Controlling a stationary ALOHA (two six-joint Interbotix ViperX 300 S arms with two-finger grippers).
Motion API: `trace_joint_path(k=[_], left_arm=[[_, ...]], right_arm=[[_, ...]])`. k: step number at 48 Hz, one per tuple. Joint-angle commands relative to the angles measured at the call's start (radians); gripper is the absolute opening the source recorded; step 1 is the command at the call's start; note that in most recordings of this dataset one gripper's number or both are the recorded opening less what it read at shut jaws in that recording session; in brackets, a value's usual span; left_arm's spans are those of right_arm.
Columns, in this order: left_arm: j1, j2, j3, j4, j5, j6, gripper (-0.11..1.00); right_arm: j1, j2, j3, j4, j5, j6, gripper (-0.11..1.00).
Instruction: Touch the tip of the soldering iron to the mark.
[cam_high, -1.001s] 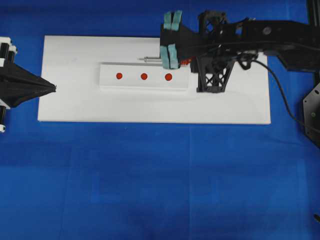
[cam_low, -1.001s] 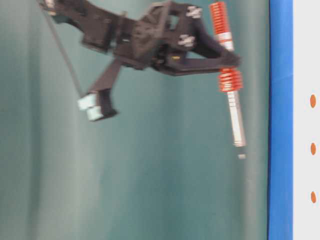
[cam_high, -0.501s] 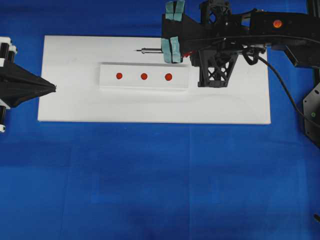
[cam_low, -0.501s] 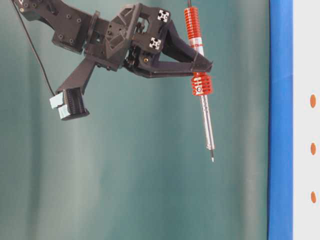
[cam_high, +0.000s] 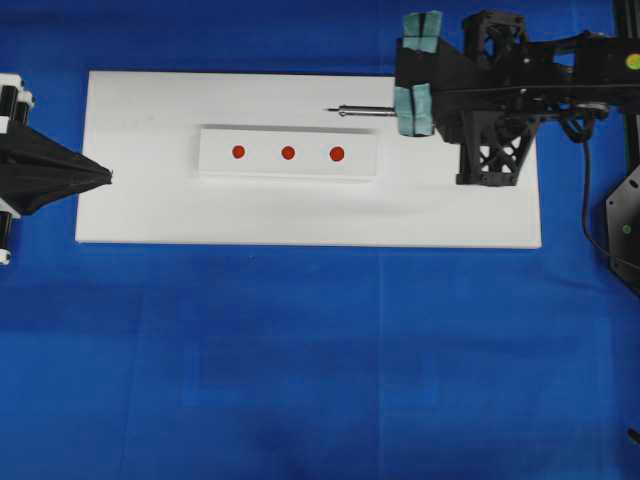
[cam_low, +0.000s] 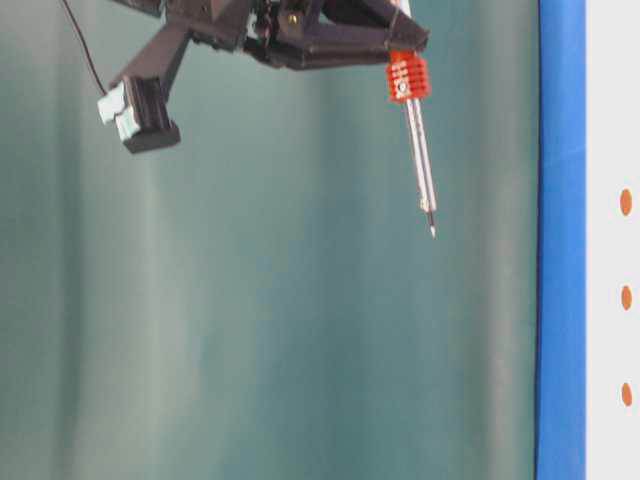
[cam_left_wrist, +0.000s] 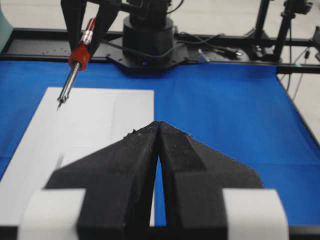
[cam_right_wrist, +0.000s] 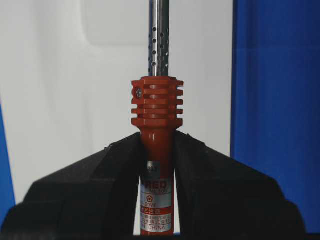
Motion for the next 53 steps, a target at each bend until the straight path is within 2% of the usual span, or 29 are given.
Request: trace_joint_path(k=[1,22,37,53], left_arm=[[-0.002,0.003,-0.011,0.002,-0.011,-0.002,0.0],[-0.002,0.002,-0.009,0.002,-0.011,-0.002,0.0],[-0.002,0.002,-0.011,0.002,-0.011,0.0,0.0],[-0.002,0.002,-0.011,0.003,-0.011,-0.002,0.0]], right_arm=[[0.002,-0.026,-0.006,0.003,-0.008,0.002,0.06],[0.008,0.072,0.032,0.011,-0.02,0.002,0.06],[0.003,0.15,0.081,0.014,-0.106,0.003,0.06],[-0.002,0.176,0.126,0.031,-0.181,0.002,0.06]])
